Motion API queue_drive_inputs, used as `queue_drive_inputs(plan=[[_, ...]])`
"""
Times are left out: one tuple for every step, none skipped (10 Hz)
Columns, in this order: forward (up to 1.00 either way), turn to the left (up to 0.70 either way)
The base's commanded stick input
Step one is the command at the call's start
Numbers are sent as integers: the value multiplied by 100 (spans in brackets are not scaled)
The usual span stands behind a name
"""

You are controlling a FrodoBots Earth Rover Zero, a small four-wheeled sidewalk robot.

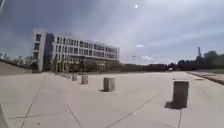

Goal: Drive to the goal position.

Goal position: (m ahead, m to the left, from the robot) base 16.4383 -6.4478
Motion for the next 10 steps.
queue_drive_inputs(plan=[[70,0],[70,0],[70,0],[70,0],[70,0],[70,0],[70,0],[70,0],[70,0],[70,0]])
